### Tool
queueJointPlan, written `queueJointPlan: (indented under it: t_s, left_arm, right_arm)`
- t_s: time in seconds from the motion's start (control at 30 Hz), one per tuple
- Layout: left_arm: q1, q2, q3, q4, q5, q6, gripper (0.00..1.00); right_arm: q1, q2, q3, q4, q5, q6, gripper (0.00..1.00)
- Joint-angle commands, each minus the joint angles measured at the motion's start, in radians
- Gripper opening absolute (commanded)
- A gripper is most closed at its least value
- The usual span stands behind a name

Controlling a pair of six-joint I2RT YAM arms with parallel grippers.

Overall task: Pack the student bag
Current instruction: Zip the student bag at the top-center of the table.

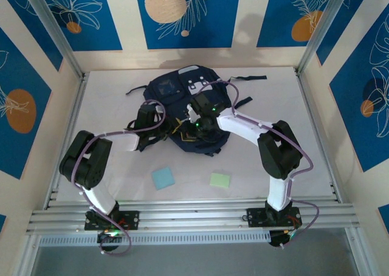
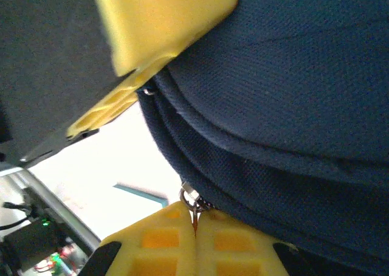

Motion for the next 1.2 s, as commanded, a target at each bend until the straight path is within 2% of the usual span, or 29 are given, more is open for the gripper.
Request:
queueJointPlan:
  t_s: [0.0, 0.2, 0.47, 0.63, 0.7, 0.9, 1.03, 1.17]
  left_arm:
    - [0.022, 0.007, 0.012, 0.064, 0.003, 0.024, 0.0]
    - [0.052, -0.042, 0.039, -0.031, 0.037, 0.095, 0.0]
    - [0.064, -0.066, 0.064, -0.149, 0.127, 0.183, 0.0]
    - [0.106, -0.067, 0.091, -0.229, 0.156, 0.256, 0.0]
    - [0.13, -0.06, 0.114, -0.258, 0.158, 0.284, 0.0]
    - [0.175, 0.015, 0.239, -0.32, 0.147, 0.366, 0.0]
    - [0.204, 0.11, 0.361, -0.347, 0.124, 0.391, 0.0]
    - [0.219, 0.214, 0.518, -0.388, 0.126, 0.396, 0.0]
  right_arm:
    - [0.028, -0.055, -0.015, -0.219, 0.026, -0.147, 0.0]
    - [-0.096, -0.115, -0.096, -0.351, 0.226, -0.272, 0.0]
    - [-0.306, -0.13, -0.068, -0.289, 0.408, -0.355, 0.0]
    - [-0.368, -0.095, -0.013, -0.314, 0.513, -0.398, 0.0]
    - [-0.361, -0.107, -0.025, -0.323, 0.502, -0.415, 0.0]
    - [-0.291, -0.162, -0.16, -0.305, 0.3, -0.463, 0.0]
    - [-0.201, -0.188, -0.229, -0.268, 0.131, -0.429, 0.0]
    - [-0.087, -0.172, -0.209, -0.223, 0.044, -0.395, 0.0]
